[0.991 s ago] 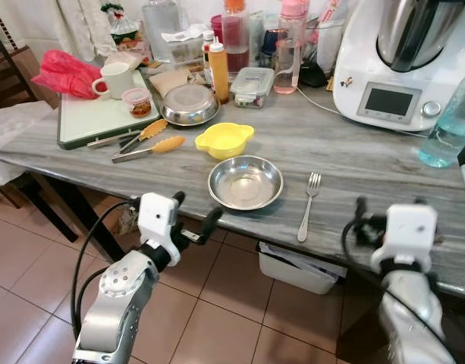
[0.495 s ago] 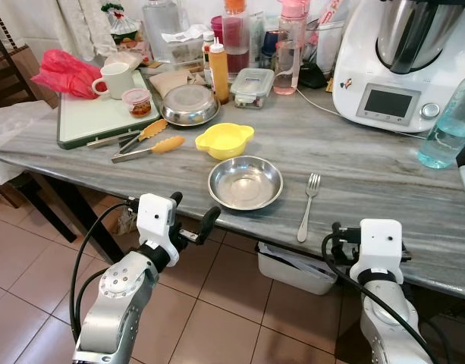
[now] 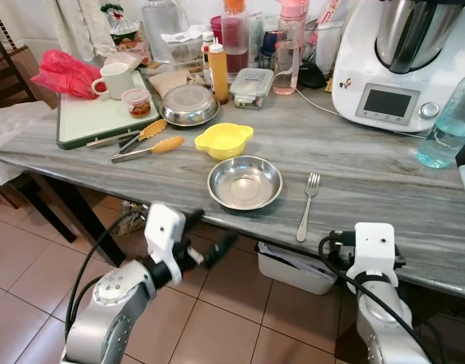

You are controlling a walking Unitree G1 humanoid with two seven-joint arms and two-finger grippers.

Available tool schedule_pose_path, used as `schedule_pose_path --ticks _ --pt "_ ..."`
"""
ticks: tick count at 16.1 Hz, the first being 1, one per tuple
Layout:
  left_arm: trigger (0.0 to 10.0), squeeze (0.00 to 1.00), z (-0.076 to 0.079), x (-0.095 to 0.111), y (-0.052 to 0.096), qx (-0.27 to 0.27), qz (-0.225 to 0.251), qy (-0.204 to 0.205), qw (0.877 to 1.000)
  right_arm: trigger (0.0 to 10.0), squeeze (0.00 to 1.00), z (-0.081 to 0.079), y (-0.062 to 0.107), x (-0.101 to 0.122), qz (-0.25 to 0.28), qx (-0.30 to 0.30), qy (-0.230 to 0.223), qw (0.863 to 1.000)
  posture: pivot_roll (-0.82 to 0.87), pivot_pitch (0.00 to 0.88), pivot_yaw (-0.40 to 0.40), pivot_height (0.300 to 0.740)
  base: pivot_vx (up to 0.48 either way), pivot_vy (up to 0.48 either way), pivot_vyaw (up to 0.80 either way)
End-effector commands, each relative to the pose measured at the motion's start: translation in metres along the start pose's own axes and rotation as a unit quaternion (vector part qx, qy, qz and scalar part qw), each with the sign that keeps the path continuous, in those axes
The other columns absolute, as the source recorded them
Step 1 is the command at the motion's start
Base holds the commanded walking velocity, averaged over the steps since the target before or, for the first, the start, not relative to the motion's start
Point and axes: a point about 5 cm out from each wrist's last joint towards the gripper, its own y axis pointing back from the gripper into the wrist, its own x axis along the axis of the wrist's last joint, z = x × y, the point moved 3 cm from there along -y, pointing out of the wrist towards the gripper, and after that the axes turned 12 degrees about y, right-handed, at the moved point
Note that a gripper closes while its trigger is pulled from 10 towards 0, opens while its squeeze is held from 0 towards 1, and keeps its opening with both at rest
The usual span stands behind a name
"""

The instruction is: Setting the table

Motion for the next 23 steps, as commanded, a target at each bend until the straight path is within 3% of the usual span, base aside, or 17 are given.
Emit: schedule_pose_path --ticks 1,7,11,19,23 --pt "10.0 0.0 0.004 -0.001 0.003 -0.02 -0.017 -0.004 1.0 10.0 1.0 0.003 -0.004 -0.002 -0.011 -0.003 0.006 1.0 -0.11 0.046 0.068 0.74 0.0 0.0 0.0" --pt "10.0 0.0 0.007 -0.005 0.003 -0.039 -0.04 -0.002 0.998 10.0 1.0 -0.008 -0.013 -0.002 -0.026 0.013 0.018 0.999 -0.1 0.045 0.07 0.74 0.0 0.0 0.0" --pt "10.0 0.0 0.007 -0.006 0.004 -0.039 -0.045 -0.003 0.998 10.0 1.0 -0.028 -0.011 -0.002 -0.033 0.053 0.015 0.998 -0.09 0.044 0.068 0.74 0.0 0.0 0.0" --pt "10.0 0.0 0.012 -0.002 0.001 -0.045 -0.047 -0.006 0.998 10.0 1.0 -0.038 -0.007 -0.017 -0.077 0.078 0.008 0.994 -0.1 0.04 0.07 0.74 0.0 0.0 0.0" --pt "10.0 0.0 0.011 -0.003 -0.001 -0.044 -0.047 -0.004 0.998 10.0 1.0 -0.054 -0.006 -0.01 -0.067 0.116 -0.001 0.991 -0.1 0.033 0.069 0.74 0.0 0.0 0.0"
